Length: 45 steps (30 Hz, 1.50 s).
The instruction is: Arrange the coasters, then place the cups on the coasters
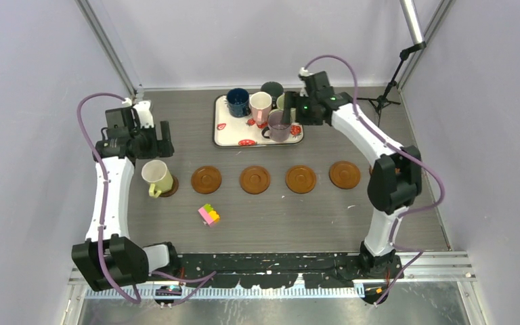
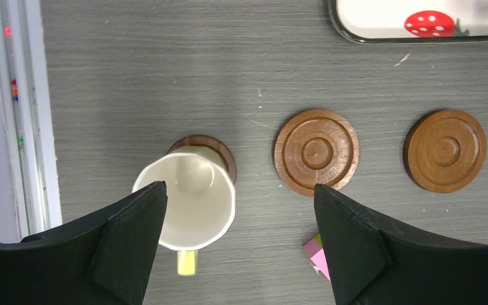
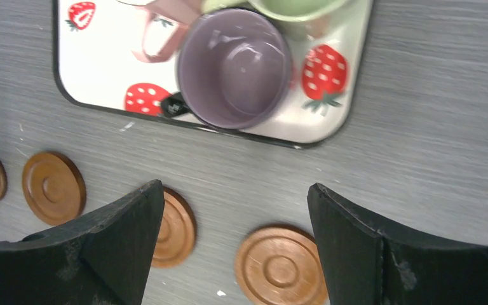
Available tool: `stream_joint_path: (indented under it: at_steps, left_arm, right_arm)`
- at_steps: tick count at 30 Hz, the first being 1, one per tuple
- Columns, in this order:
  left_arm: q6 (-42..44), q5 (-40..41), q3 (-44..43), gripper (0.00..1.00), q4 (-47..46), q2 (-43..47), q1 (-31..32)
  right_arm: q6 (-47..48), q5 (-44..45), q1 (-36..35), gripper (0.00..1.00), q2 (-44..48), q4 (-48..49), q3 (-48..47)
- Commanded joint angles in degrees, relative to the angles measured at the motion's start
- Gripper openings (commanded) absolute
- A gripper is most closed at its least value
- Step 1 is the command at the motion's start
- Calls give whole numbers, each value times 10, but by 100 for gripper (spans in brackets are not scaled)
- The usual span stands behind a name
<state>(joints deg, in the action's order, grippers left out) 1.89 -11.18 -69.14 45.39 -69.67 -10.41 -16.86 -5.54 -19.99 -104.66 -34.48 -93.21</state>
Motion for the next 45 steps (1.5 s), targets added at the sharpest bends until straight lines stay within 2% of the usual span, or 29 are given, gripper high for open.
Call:
stream_joint_path:
  at_steps: [1, 4, 8, 14, 16, 19, 26, 33, 45]
  left_arm:
    - [-12, -4, -8, 87, -53, 5, 58]
    - [17, 29, -58, 88, -55, -55, 154]
    - [60, 45, -158, 86, -43, -177, 274]
    - [80, 57, -372, 81, 25, -403, 362]
    - [80, 48, -448, 78, 55, -474, 376]
    - [80, 38, -515, 74, 63, -541, 392]
    - [77, 44, -553, 64, 42, -602, 415]
    - [70, 49, -564, 57, 26, -633, 430]
    - [57, 72, -647, 46, 36, -700, 451]
  right_arm:
    - [-49, 71, -22, 88, -45, -29, -83]
    - [-42, 76, -19, 88, -51, -37, -90]
    - [-34, 70, 9, 89, -20, -33, -51]
    - [-20, 42, 62, 89, 41, -33, 19]
    - [-15, 33, 78, 90, 60, -33, 42]
    - [-9, 17, 101, 90, 89, -33, 74]
    - [-6, -22, 150, 90, 126, -11, 132]
    - [-6, -51, 184, 90, 120, -9, 146]
    - [-23, -78, 216, 90, 128, 6, 163]
